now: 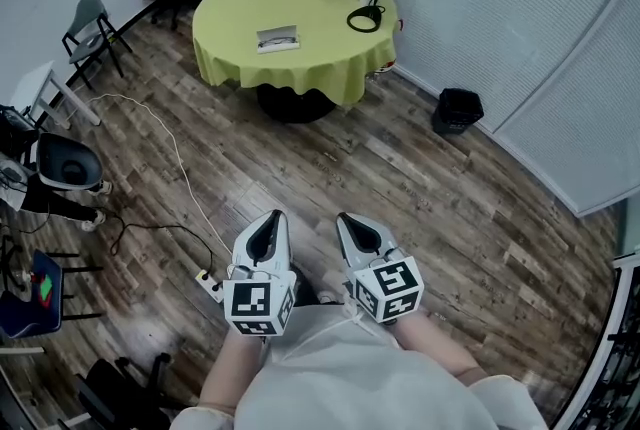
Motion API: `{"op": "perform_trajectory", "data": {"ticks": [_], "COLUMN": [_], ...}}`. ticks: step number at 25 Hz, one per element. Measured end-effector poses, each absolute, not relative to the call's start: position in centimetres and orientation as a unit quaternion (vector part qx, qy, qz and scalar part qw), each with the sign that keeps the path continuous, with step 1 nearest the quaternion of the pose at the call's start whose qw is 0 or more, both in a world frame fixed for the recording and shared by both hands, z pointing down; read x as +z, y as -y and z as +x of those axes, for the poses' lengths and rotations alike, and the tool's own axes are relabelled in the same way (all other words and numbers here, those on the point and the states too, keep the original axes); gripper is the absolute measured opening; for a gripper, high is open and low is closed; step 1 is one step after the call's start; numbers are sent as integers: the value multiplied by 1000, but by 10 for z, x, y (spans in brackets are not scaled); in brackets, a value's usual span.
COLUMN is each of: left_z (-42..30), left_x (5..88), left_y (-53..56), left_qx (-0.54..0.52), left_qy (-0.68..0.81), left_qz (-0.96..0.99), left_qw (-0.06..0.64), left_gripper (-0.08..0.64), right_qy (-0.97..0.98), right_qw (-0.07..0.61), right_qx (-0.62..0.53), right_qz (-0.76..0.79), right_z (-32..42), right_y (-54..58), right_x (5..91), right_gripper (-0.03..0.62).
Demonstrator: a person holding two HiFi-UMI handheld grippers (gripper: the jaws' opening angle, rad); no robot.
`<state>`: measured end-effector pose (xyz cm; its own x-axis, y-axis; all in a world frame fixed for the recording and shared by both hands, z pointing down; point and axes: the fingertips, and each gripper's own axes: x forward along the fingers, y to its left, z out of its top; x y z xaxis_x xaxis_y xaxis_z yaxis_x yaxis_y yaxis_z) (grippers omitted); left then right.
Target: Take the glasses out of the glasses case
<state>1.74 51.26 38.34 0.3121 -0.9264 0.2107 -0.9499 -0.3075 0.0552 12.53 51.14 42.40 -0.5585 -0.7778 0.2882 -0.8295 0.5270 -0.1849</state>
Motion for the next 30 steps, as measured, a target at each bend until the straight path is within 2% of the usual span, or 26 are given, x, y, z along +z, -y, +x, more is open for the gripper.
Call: {"op": "perform_trajectory", "data": {"ticks": [7, 14, 30], "left_z": [-2, -29, -165], "left_x": [390, 396, 399], "left_y": [-465, -379, -123], "left_qx": [85, 86, 95], "left_qy": [582, 566, 529], "left_qz": [807, 816, 835], "left_qw": [61, 74, 116], "left_gripper": [6, 6, 6], "right_qy": [864, 845, 808], "right_qw": [89, 89, 111], "right_qx": [165, 183, 200], "right_qz": [467, 495, 543], "right_z": [112, 90, -28], "right_y": [-466, -383, -145], "right_x": [437, 445, 440], "right_gripper": [0, 0, 0]}}
